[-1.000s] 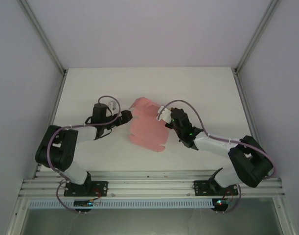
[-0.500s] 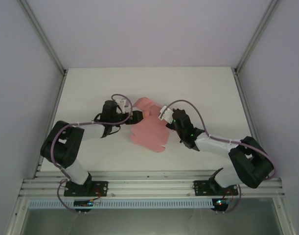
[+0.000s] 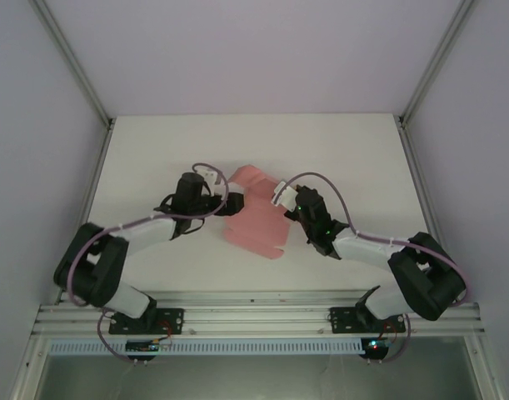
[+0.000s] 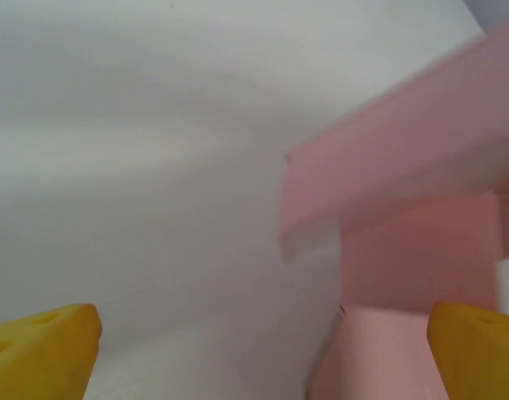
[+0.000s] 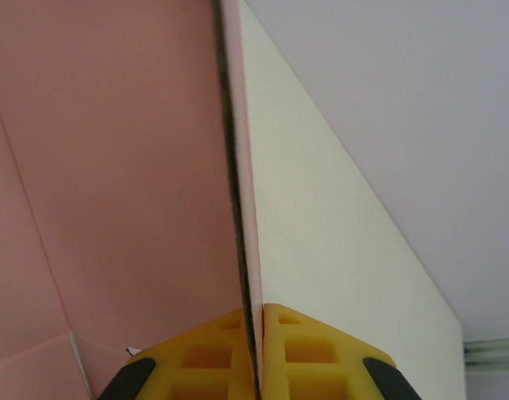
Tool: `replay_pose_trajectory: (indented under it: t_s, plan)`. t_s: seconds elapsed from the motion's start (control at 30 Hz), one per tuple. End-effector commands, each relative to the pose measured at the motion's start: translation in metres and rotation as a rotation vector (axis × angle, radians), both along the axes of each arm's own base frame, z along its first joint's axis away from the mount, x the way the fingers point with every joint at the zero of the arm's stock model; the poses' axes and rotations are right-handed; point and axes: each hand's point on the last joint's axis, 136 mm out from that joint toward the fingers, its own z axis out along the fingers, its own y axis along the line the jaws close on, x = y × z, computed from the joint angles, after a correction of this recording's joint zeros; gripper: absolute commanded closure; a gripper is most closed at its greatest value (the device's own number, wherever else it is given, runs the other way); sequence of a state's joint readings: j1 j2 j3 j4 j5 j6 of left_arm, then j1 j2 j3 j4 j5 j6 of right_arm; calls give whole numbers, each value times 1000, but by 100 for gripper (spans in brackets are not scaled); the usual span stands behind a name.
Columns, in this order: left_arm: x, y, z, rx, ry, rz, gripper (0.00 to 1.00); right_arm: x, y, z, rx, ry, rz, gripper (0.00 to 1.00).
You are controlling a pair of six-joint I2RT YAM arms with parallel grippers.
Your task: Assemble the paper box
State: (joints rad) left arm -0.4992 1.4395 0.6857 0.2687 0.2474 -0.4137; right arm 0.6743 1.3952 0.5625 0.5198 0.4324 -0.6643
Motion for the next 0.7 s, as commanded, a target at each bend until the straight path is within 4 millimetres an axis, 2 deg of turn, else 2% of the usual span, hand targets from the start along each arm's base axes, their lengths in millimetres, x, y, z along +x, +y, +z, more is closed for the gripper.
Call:
replay_pose_trajectory:
  t_s: [0.0, 0.07, 0.2, 0.27, 0.37, 0.47, 0.67]
  plan:
    - [-11, 17, 21, 33, -39, 19, 0, 3, -6, 16, -29, -83, -20, 99]
    - [-12, 34, 34, 33, -62, 78, 0, 4, -4, 22, -29, -114, -10, 99]
    - [-6, 74, 55, -1, -91, 222, 0, 4, -2, 19, -39, -104, 10, 99]
    - [2, 99, 57, 12, -88, 314, 0, 2, 1, 19, -40, -107, 23, 99]
    - [19, 119, 53, 19, -48, 376, 0, 2, 4, 19, -36, -104, 37, 99]
    - [40, 115, 49, 40, -20, 361, 0, 1, 8, 17, -37, -95, 54, 99]
    - [81, 81, 39, -1, -11, 220, 0, -4, 14, 8, -49, -66, 85, 99]
